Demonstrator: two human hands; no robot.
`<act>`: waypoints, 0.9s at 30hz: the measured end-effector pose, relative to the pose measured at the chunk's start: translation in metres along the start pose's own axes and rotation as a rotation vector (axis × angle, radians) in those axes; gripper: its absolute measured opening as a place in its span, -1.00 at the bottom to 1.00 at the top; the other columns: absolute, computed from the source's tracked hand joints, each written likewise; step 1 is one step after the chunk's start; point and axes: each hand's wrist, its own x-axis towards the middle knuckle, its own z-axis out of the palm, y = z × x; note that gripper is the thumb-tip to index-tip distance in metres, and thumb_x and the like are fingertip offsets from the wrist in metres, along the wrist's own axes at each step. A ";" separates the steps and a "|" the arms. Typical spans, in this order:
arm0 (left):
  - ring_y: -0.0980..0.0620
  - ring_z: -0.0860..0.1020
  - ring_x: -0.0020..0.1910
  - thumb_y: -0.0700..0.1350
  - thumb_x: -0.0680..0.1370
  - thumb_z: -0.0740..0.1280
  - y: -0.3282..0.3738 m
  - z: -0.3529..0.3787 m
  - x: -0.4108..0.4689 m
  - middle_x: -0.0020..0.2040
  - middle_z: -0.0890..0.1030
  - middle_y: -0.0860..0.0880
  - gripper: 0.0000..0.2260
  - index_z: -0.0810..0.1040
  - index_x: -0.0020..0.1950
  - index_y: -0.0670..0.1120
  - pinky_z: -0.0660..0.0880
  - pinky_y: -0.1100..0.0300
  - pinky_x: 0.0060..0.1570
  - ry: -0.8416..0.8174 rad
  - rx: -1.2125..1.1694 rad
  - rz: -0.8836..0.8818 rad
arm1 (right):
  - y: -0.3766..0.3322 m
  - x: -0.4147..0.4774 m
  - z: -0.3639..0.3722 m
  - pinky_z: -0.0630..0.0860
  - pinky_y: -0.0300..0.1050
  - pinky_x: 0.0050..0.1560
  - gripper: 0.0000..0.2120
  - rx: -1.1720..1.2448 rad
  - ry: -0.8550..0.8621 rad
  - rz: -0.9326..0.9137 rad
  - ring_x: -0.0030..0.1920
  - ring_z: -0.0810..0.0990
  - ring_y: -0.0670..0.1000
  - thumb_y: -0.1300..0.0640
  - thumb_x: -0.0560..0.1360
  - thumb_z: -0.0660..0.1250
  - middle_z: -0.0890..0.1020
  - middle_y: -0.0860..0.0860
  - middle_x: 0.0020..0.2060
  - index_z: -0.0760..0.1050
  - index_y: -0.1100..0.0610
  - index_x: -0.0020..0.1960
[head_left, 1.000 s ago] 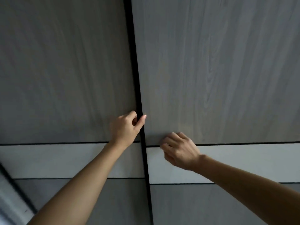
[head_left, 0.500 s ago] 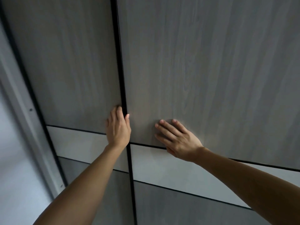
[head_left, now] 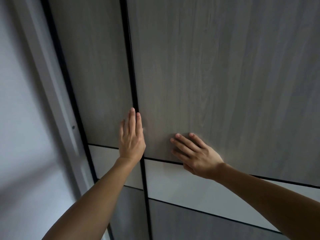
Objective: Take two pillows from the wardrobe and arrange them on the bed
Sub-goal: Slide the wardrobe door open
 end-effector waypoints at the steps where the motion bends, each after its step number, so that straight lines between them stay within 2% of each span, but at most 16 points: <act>1: -0.24 0.29 0.44 -0.22 0.58 0.23 -0.013 0.000 0.001 0.48 0.22 -0.31 -0.54 0.22 0.45 -0.30 0.34 -0.17 0.33 0.002 -0.001 0.006 | -0.006 0.010 0.003 0.05 0.22 0.50 -0.53 -0.003 -0.001 0.000 0.51 0.18 0.19 0.02 0.45 0.32 0.28 0.16 0.49 0.46 0.11 0.33; 10: -0.21 0.24 0.46 -0.14 0.60 0.24 -0.113 -0.002 0.005 0.48 0.23 -0.29 -0.53 0.24 0.45 -0.29 0.33 -0.17 0.35 -0.010 0.075 0.058 | -0.049 0.093 0.026 0.11 0.21 0.47 -0.53 0.036 0.004 -0.008 0.49 0.22 0.20 0.01 0.42 0.38 0.32 0.17 0.47 0.50 0.11 0.30; 18: -0.20 0.17 0.49 -0.09 0.63 0.12 -0.179 0.002 0.008 0.49 0.20 -0.29 -0.54 0.19 0.47 -0.28 0.19 -0.16 0.43 0.007 0.232 0.086 | -0.079 0.148 0.045 0.07 0.29 0.45 -0.62 0.053 0.034 -0.048 0.48 0.26 0.21 0.03 0.43 0.28 0.39 0.17 0.43 0.55 0.11 0.22; 22: -0.21 0.11 0.51 -0.04 0.66 0.06 -0.216 0.001 0.011 0.50 0.17 -0.28 -0.55 0.18 0.49 -0.22 0.10 -0.20 0.46 0.009 0.373 0.175 | -0.093 0.172 0.054 0.08 0.29 0.44 -0.64 0.072 0.049 -0.067 0.47 0.29 0.21 0.01 0.41 0.33 0.42 0.17 0.41 0.57 0.11 0.17; 27: -0.17 0.04 0.53 -0.01 0.66 0.04 -0.253 -0.005 0.016 0.54 0.08 -0.22 -0.52 0.11 0.50 -0.26 0.00 -0.20 0.47 0.008 0.516 0.315 | -0.107 0.198 0.058 0.10 0.27 0.45 -0.67 0.066 0.068 -0.061 0.45 0.31 0.21 0.04 0.42 0.33 0.45 0.16 0.39 0.58 0.10 0.15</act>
